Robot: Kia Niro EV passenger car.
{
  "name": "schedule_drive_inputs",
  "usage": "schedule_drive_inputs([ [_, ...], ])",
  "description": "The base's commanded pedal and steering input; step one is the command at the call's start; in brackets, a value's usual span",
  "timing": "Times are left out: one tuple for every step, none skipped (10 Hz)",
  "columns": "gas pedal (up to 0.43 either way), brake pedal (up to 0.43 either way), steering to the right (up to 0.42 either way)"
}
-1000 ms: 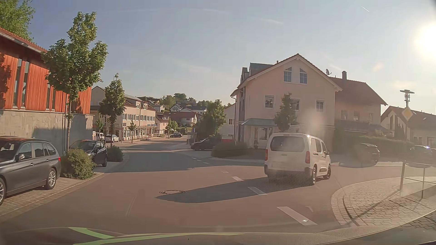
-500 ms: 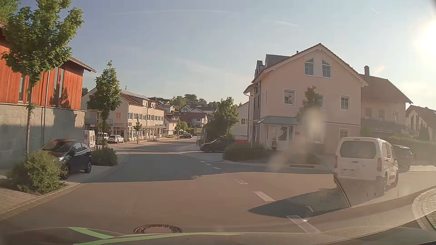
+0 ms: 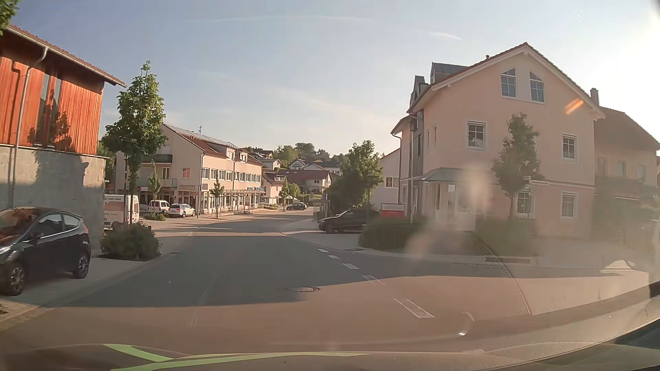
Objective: Follow the waypoints while adhering to traffic rules and regulations
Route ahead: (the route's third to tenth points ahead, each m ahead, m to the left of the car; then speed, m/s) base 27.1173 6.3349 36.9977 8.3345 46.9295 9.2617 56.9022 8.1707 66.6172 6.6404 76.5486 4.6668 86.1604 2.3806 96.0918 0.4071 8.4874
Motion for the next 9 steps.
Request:
schedule_drive_inputs([
  [0.157,0.0,-0.045],
  [0.157,0.0,-0.045],
  [0.157,0.0,-0.046],
  [0.157,0.0,-0.05],
  [0.157,0.0,-0.054],
  [0.157,0.0,-0.056],
  [0.157,0.0,-0.056],
  [0.157,0.0,-0.056],
  [0.157,0.0,-0.055],
])
